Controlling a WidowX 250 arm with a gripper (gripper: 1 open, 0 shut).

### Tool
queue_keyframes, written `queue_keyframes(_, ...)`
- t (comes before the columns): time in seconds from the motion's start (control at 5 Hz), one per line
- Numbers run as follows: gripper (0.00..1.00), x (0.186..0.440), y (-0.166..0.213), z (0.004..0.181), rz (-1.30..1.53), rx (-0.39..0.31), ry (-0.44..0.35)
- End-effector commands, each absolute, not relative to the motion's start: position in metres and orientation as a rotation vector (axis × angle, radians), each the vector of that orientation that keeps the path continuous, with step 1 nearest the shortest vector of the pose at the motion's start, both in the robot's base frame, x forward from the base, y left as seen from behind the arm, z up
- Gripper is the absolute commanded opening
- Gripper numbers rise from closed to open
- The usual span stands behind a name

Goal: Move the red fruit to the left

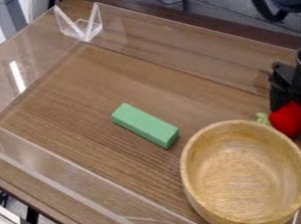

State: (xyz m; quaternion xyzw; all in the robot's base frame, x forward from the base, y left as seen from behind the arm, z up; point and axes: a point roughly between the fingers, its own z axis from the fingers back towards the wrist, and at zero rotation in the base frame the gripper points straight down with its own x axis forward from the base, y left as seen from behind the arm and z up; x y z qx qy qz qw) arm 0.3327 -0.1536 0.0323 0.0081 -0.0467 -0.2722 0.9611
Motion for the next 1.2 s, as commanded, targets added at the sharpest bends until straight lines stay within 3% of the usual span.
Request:
queue_keyframes(0.0,0.0,0.337,-0.158,0.048,-0.565,0.011,-0.155)
queue_keyframes(0.2,1.0,0.34,-0.157,0.061,-0.597,0.009,-0.164)
queue_keyframes(0.4,1.0,0.343,-0.156,0.075,-0.625,0.006,-0.172)
queue_keyframes(0.6,0.0,0.338,-0.152,0.094,-0.595,0.02,-0.216)
queue_keyframes(1.0,0.0,0.323,-0.102,0.15,-0.482,0.084,-0.316)
